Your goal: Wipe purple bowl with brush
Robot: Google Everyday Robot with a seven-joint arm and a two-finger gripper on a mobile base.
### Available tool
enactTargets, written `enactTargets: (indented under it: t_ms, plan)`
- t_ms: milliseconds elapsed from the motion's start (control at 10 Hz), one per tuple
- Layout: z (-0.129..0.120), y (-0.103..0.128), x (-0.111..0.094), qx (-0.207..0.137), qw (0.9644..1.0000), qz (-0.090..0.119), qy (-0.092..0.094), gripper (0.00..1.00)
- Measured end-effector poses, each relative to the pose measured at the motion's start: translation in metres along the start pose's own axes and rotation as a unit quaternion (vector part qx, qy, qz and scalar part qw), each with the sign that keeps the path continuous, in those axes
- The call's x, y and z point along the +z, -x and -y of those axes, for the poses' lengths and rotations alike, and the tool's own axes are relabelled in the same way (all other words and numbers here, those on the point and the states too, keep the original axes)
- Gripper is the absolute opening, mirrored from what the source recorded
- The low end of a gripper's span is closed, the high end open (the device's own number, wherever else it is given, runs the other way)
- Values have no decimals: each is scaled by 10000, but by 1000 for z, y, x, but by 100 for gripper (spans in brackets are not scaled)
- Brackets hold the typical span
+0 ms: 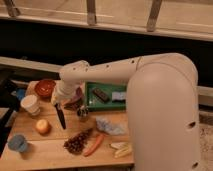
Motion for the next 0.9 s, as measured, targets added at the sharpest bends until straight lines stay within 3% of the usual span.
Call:
enactTargets:
  t_ms: [300,600,900]
  plan:
    - [22,20,11,158,9989,203,385,0]
    - [38,41,31,340,9972,152,649,0]
    - [38,45,37,373,9968,104,697,0]
